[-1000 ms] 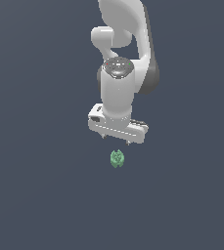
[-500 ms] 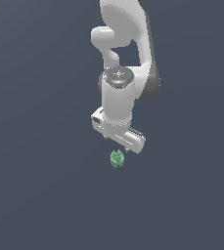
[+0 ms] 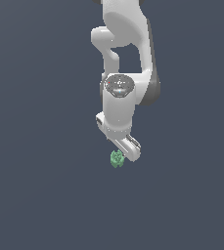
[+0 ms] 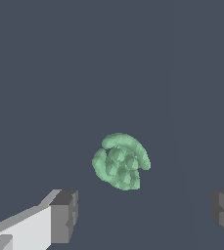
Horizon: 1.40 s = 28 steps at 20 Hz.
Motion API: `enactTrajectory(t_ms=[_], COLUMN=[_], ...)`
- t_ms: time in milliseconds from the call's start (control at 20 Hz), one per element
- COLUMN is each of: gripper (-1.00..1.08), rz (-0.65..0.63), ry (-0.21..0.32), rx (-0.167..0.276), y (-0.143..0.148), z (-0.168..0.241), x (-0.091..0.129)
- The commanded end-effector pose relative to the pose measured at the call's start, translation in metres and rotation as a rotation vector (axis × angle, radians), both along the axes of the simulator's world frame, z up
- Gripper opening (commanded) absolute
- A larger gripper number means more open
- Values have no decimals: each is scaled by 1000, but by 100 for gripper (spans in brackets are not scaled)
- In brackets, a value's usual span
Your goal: Pick up the object and move it to a goal position.
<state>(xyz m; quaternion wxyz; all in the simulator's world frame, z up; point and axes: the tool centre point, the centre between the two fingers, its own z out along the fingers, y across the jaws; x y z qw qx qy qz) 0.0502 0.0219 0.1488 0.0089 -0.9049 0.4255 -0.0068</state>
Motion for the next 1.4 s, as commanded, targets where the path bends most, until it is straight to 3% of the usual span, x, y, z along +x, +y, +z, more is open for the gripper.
enactTrajectory(t_ms=[0,700,1350], gripper=[100,100,100], rz=[-69,-407,-501], ry=[4,19,22], rx=[1,-3,-5], y=[1,4,5], z=[-4,-24,-30], x=[1,8,10])
